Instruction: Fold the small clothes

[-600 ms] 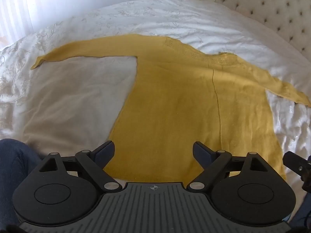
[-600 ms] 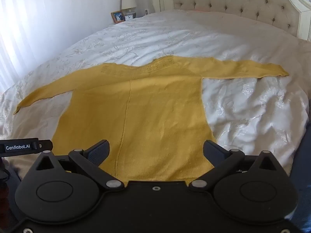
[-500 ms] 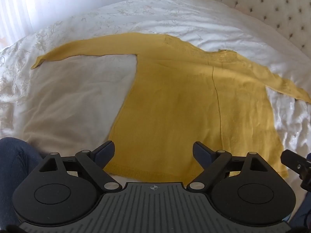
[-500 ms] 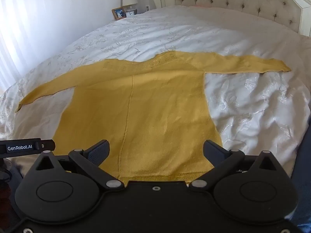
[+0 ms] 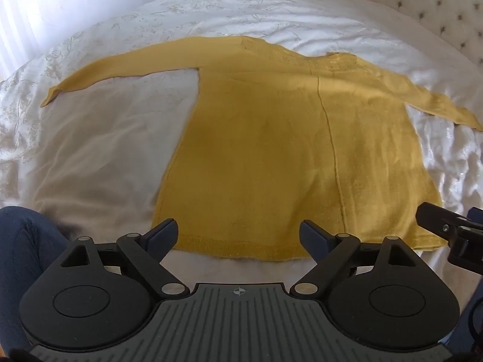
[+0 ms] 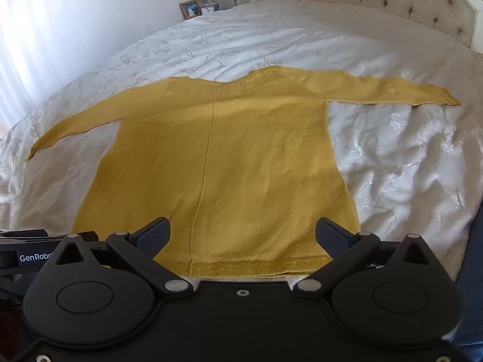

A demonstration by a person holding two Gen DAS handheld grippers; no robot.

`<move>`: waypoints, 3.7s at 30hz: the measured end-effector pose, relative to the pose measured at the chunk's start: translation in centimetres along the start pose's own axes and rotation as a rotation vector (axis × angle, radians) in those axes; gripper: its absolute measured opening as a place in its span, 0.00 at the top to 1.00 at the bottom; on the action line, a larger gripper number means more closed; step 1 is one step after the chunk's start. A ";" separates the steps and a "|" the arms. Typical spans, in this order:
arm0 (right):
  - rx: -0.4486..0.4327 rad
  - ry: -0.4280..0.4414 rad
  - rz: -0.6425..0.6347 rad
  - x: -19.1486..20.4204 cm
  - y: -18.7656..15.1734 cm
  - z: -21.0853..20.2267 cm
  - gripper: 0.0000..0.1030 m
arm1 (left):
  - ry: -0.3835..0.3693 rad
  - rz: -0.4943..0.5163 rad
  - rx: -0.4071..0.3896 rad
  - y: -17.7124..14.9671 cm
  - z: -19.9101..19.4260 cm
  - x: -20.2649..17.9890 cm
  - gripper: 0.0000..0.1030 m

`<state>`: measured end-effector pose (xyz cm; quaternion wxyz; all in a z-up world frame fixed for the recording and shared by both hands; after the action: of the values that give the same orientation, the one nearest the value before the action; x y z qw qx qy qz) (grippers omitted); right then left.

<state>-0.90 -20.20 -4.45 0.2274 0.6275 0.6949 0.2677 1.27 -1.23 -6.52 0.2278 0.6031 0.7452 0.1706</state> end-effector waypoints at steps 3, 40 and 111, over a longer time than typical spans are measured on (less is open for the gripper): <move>0.009 0.006 0.006 0.0 -0.2 0.1 0.01 | -0.004 0.005 0.007 -0.1 0.1 0.1 0.15; 0.060 0.043 -0.002 0.6 -1.1 1.6 0.01 | 0.007 -0.002 0.083 -1.1 1.3 -1.2 0.15; 0.171 0.178 0.049 -9.9 1.4 6.9 0.10 | -0.072 0.042 -0.039 8.6 8.2 -2.0 0.17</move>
<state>5.74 -29.35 -8.93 0.1037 0.6352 0.7170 0.2677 13.13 -1.48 -8.54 0.2624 0.6196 0.7204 0.1680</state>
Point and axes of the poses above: each gripper's, at about its wrist camera, not at the fingertips, and z roughly the way its jaws point, x to its left, y to its top, the point moved 6 cm from there along z, roughly the way its jaws point, and after that the axes turned 14 degrees about -z, right-handed, at the moved point
